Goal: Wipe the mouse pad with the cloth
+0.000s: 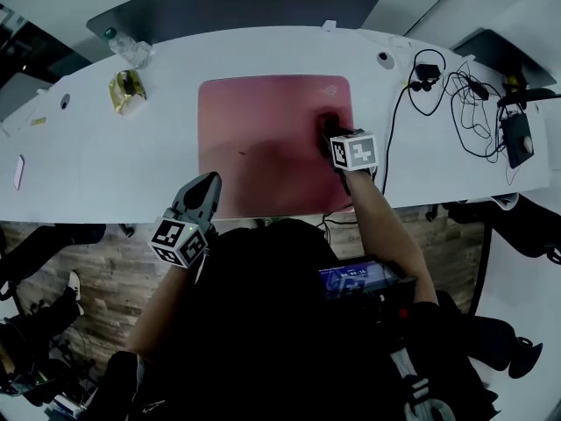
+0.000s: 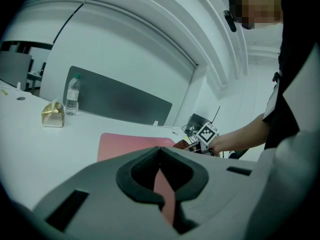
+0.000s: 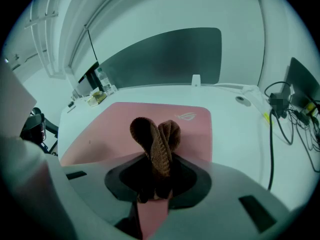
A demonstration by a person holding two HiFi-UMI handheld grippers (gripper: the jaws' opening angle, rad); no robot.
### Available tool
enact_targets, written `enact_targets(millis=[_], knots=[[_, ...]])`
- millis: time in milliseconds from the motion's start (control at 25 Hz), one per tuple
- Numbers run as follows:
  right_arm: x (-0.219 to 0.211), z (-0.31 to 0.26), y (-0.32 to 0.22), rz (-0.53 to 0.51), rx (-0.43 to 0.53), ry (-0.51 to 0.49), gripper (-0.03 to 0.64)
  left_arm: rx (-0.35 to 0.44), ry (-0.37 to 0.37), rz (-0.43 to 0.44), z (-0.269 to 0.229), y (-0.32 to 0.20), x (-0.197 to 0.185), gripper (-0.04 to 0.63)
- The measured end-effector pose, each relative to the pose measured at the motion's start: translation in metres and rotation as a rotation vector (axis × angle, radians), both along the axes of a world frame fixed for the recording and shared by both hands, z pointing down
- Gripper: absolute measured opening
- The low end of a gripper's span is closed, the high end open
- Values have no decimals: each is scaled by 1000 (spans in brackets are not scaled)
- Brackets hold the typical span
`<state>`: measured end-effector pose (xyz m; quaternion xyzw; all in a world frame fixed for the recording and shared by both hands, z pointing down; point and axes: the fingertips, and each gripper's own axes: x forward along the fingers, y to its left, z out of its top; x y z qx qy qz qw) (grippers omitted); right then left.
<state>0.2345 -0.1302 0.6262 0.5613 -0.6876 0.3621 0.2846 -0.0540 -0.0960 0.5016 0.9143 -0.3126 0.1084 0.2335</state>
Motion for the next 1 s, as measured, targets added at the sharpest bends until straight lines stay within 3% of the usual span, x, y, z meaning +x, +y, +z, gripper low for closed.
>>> enact_targets(millis=[760, 1000], knots=[[78, -1, 22, 95, 13, 84, 118, 16, -19, -7, 1, 13, 11, 8], [94, -6, 18, 48, 7, 175, 118, 16, -32, -51, 1, 17, -1, 8]])
